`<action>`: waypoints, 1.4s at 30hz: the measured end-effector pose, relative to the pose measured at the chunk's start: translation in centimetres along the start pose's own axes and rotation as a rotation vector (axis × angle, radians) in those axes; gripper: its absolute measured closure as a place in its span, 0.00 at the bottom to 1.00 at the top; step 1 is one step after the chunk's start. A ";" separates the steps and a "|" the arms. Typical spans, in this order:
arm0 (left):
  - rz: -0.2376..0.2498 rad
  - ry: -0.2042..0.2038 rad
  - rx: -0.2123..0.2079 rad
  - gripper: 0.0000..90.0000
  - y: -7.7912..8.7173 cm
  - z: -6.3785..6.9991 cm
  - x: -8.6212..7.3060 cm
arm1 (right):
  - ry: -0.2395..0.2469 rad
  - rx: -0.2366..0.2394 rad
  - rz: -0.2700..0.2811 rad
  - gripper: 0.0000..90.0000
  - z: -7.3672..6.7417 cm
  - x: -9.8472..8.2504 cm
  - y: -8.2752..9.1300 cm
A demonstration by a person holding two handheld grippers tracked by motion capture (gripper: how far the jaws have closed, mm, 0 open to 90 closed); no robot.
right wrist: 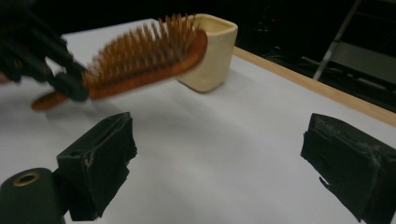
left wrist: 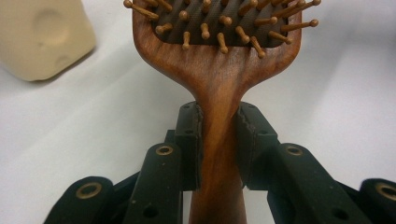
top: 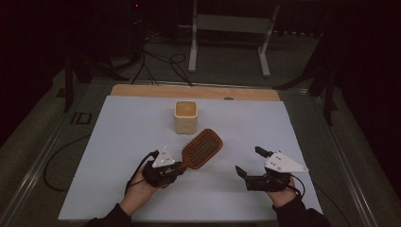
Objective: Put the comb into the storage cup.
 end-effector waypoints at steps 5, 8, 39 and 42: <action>0.013 -0.009 -0.008 0.82 0.2 0.2 0.3 | -0.019 0.046 0.023 0.09 -0.4 1.9 -0.5; 0.018 -0.002 -0.017 0.82 0.2 0.3 0.3 | -0.058 0.081 0.048 0.09 -0.1 3.2 -0.7; 0.028 -0.011 -0.021 0.82 -0.1 0.6 0.7 | -0.679 0.463 0.004 0.09 -2.0 3.4 -7.8; 0.029 -0.019 -0.022 0.82 -0.2 0.7 0.8 | -0.710 0.480 0.004 0.17 -2.2 3.3 -8.4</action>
Point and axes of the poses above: each handheld gripper's, and its own axes: y roughly backward along the jaws, x roughly out of its top, z roughly to its right, the point moved 10 cm from there along -y, roughly forward along the jaws, and after that the axes turned 10 degrees about -z, right-handed, at the moved point
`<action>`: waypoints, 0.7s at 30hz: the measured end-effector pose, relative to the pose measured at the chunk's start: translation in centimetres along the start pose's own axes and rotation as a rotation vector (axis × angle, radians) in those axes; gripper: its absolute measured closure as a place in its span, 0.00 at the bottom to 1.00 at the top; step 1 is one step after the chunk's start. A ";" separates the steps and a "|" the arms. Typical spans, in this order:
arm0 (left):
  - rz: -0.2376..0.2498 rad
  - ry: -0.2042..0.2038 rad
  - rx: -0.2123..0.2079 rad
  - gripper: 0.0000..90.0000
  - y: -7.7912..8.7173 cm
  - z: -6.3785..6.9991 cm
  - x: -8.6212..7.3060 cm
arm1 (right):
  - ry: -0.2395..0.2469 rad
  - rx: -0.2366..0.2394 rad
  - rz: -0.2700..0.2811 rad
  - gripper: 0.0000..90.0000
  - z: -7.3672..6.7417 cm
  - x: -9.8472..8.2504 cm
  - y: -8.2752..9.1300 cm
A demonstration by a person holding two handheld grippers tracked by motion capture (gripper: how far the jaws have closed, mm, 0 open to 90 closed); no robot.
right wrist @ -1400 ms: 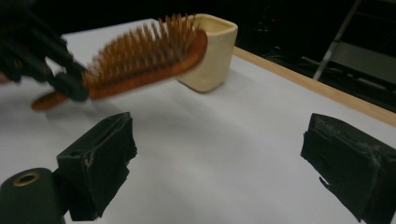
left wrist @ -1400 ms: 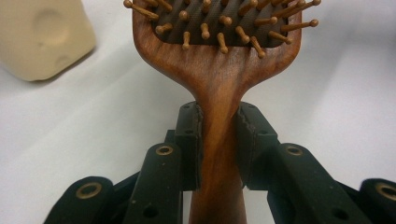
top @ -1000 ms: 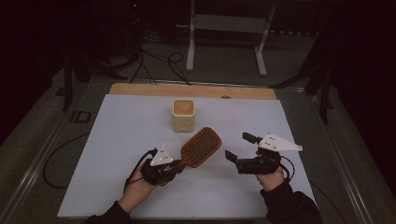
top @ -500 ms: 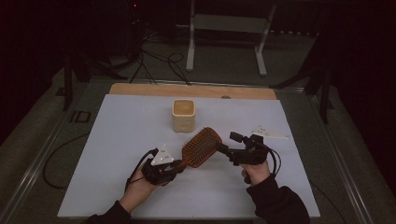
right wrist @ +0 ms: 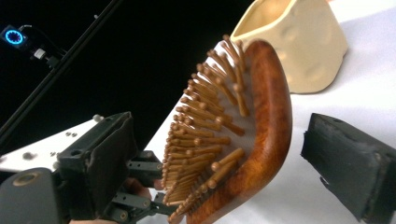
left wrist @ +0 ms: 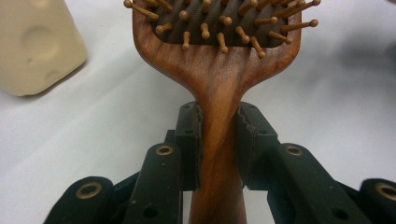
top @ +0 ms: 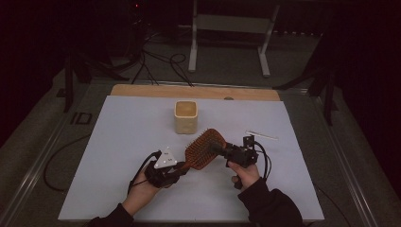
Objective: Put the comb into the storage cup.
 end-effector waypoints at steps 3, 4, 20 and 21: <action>0.003 0.000 0.001 0.82 0.0 0.1 0.1 | -0.027 0.005 -0.006 0.24 0.2 -0.1 -0.5; 0.007 0.003 0.003 0.82 0.0 0.1 0.1 | -0.031 0.016 -0.009 0.27 0.2 -0.2 -0.6; 0.016 -0.015 0.010 0.82 -0.2 0.2 0.3 | -0.120 0.106 -0.046 0.54 0.0 -0.9 -0.9; 0.019 -0.016 0.010 0.82 -0.2 0.2 0.3 | -0.112 0.102 -0.041 0.55 -0.1 -0.8 -0.9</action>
Point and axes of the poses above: each handheld gripper's, and its own axes: y roughly backward along the jaws, x roughly out of its top, z roughly to its right, the point moved 10 cm from there along -y, roughly forward along the jaws, and after that the axes turned 10 degrees about -z, right-handed, at the moved point
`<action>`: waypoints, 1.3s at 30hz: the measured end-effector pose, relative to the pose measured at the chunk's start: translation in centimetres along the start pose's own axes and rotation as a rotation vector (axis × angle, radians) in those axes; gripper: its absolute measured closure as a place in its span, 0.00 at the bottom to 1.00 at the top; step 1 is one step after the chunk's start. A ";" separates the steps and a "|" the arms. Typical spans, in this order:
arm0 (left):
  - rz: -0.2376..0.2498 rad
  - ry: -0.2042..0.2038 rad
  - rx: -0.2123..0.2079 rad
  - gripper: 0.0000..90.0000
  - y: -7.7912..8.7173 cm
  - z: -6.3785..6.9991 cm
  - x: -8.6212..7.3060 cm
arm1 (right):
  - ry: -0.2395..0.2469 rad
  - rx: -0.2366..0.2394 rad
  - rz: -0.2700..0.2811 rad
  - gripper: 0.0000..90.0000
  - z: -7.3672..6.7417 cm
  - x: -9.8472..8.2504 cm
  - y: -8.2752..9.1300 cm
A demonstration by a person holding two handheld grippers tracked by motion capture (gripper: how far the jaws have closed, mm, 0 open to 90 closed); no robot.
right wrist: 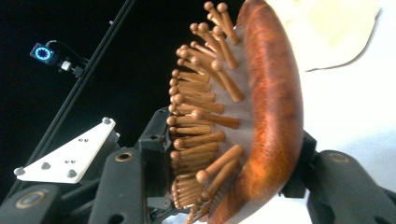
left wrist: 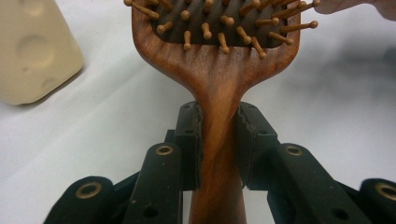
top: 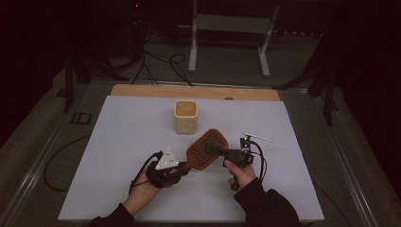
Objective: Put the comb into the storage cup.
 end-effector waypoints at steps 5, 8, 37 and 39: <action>0.005 0.004 -0.005 0.81 -0.2 0.1 0.0 | 0.026 -0.025 0.000 0.57 -0.3 0.0 0.1; 0.011 0.000 0.002 0.81 -0.1 0.1 0.1 | 0.035 -0.023 -0.002 0.58 -0.5 0.1 0.2; -0.041 0.035 -0.034 0.05 1.0 -1.4 -1.9 | 0.210 -0.101 0.124 0.58 -3.7 4.5 4.2; -0.029 0.030 -0.013 0.03 1.2 -1.7 -2.1 | 0.217 -0.100 0.131 0.58 -4.0 4.9 4.4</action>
Point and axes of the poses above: each handheld gripper's, and its own axes: y roughly backward along the jaws, x roughly out of its top, z roughly to its right, the point moved 10 cm from there along -y, roughly forward along the jaws, and after that the axes turned 10 degrees about -z, right-handed, at the moved point
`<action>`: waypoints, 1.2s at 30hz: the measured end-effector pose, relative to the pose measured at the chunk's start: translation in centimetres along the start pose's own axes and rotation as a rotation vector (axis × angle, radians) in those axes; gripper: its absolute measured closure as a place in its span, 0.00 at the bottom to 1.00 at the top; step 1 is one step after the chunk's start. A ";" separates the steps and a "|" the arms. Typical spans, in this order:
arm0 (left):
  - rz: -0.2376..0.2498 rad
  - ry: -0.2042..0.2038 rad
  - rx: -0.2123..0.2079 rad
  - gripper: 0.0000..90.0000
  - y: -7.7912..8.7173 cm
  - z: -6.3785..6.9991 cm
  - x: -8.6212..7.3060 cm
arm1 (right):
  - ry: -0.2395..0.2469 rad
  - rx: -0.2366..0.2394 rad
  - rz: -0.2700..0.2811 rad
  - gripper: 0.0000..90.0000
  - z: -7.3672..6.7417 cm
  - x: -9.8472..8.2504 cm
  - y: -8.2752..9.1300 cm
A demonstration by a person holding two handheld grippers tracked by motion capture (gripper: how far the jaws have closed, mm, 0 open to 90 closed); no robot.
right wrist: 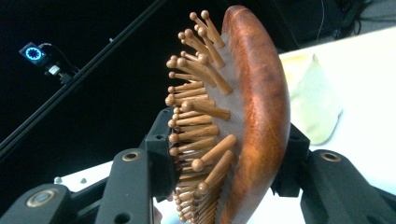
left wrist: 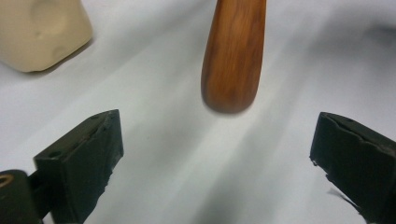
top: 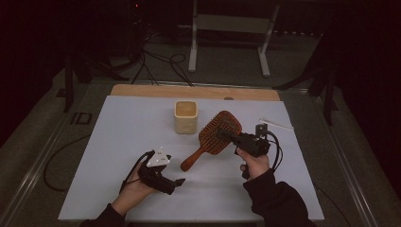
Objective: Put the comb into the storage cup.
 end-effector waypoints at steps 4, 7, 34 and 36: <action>0.024 0.016 0.035 0.00 0.6 -0.6 -0.5 | 0.018 -0.011 0.013 0.58 -0.4 1.2 0.3; 0.016 0.016 0.052 0.00 1.1 -0.9 -1.3 | 0.043 -0.027 0.021 0.58 -0.7 2.1 0.3; 0.080 0.071 0.070 0.00 3.2 -2.3 -6.2 | 0.181 -0.154 0.134 0.58 -1.9 12.3 -1.2; 0.083 0.069 0.077 0.00 3.2 -2.3 -6.2 | 0.208 -0.187 0.138 0.58 -1.8 13.1 -1.7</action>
Point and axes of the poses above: each handheld gripper's, and its own axes: y roughly backward along the jaws, x roughly out of its top, z roughly to its right, the point moved 10 cm from there along -y, roughly forward along the jaws, and after that the axes turned 10 degrees about -z, right-handed, at the moved point
